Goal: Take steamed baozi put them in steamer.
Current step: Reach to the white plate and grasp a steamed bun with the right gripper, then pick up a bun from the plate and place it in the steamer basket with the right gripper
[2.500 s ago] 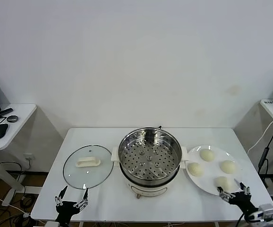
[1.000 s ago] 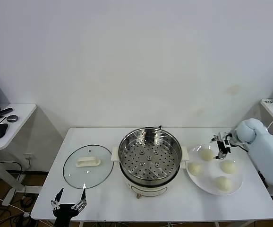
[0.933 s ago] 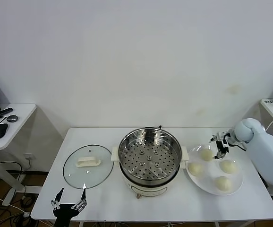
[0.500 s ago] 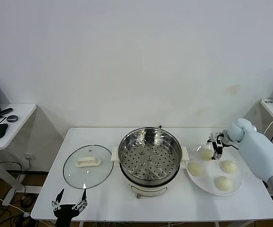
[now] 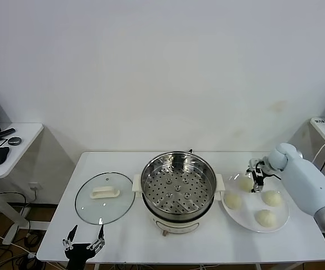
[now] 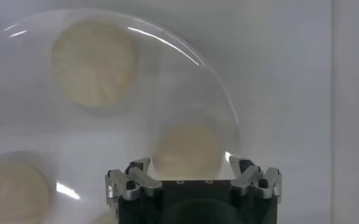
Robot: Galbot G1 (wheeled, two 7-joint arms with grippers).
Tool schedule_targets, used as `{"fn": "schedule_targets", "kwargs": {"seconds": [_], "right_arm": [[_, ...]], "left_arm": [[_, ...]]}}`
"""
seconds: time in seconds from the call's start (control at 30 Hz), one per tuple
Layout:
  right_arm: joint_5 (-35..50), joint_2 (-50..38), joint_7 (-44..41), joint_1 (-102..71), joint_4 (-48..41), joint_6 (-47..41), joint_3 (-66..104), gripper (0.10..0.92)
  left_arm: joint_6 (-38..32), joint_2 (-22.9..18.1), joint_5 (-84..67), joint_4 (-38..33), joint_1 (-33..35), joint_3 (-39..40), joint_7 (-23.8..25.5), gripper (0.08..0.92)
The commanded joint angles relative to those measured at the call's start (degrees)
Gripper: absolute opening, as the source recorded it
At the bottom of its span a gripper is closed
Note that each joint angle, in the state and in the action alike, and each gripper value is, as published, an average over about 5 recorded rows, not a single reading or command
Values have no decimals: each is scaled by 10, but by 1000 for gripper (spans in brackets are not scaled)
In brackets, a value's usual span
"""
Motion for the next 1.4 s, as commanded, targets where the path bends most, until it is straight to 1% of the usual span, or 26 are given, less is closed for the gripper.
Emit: {"fn": "schedule_targets", "kwargs": {"seconds": [0.03, 0.13, 0.4, 0.47, 0.63, 0.83, 0.93, 1.03, 1.13, 1.2, 1.27, 1.4], "right_arm": [[-1, 4, 2, 1, -8, -1, -1, 819], [1, 6, 5, 1, -11, 0, -1, 788], [7, 2, 3, 1, -11, 2, -2, 639], [12, 1, 2, 1, -10, 2, -2, 619], [42, -7, -4, 13, 0, 2, -2, 611], [127, -39, -23, 83, 59, -10, -49, 611], [192, -46, -43, 179, 91, -19, -115, 611], [258, -31, -69, 281, 105, -23, -192, 611], [312, 6, -97, 366, 97, -12, -258, 611], [342, 36, -118, 403, 86, 15, -288, 611], [387, 69, -141, 429, 68, 79, -321, 611], [515, 141, -185, 448, -2, 301, -376, 619]], "left_arm": [[0, 0, 0, 0, 0, 0, 0, 823], [1, 1, 0, 2, -1, 1, -1, 823], [1, 1, 0, 4, -2, 2, -1, 823], [1, 1, 1, 6, -3, 3, -1, 823], [1, 1, 1, 8, -6, 6, -1, 823], [0, 3, 2, 11, -13, 8, -7, 823], [0, 5, 3, 10, -14, 9, -9, 823], [3, 6, 4, 4, -15, 12, -10, 823], [6, 6, 5, -1, -17, 12, -14, 823], [6, 6, 1, -4, -17, 12, -15, 823], [5, 7, -7, -8, -16, 10, -17, 823], [5, 3, -20, -11, -15, 6, -21, 823]]}}
